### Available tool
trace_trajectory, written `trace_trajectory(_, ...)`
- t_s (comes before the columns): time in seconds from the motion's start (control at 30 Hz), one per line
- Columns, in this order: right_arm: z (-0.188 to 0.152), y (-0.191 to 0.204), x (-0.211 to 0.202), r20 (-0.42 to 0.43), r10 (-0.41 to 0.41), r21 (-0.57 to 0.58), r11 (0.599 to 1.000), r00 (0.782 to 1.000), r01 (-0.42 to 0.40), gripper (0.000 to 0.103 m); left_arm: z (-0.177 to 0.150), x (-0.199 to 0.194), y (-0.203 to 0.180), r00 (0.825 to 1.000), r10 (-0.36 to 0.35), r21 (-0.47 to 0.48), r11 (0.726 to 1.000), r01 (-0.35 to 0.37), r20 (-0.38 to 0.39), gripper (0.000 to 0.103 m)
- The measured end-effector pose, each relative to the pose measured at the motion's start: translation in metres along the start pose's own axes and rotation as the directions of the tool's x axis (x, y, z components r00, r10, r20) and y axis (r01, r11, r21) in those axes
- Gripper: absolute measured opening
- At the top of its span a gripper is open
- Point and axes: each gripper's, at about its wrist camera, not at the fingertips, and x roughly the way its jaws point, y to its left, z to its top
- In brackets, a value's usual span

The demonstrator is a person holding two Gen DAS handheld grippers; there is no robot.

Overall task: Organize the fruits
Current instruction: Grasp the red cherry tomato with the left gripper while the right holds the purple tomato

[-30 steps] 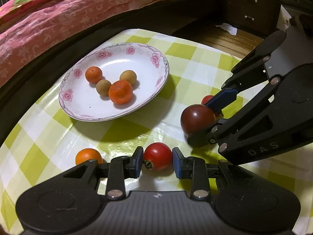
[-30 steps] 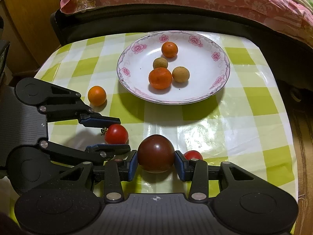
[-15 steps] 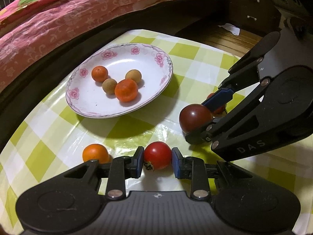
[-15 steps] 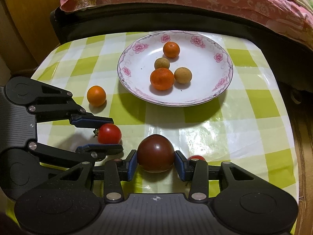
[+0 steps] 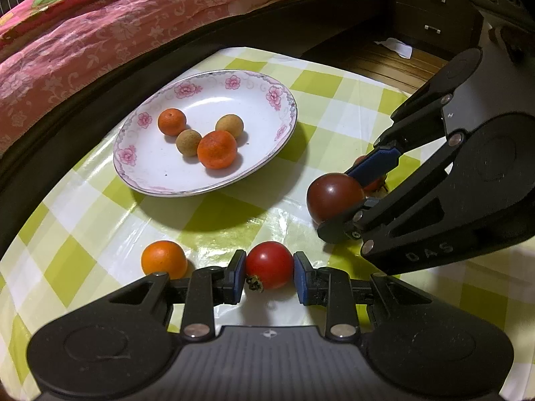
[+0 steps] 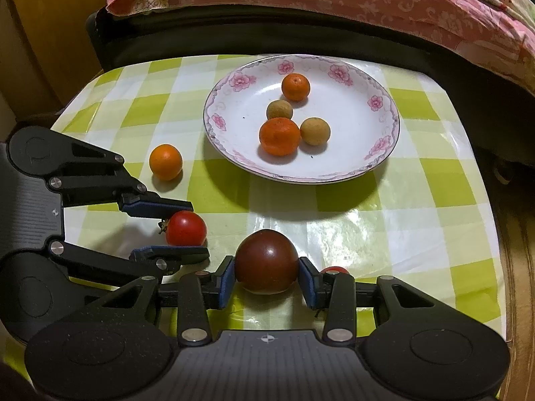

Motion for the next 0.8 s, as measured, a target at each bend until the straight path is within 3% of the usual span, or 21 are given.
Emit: trace_trajectory(0.8,0.024,-0.006,-0.023,0.130,-0.093,0.004,0.996,0.987,0.094,0.036,0.028,-0.017,0.019,0.992,0.079,-0.039,0.996,-0.076,0.098,0.037)
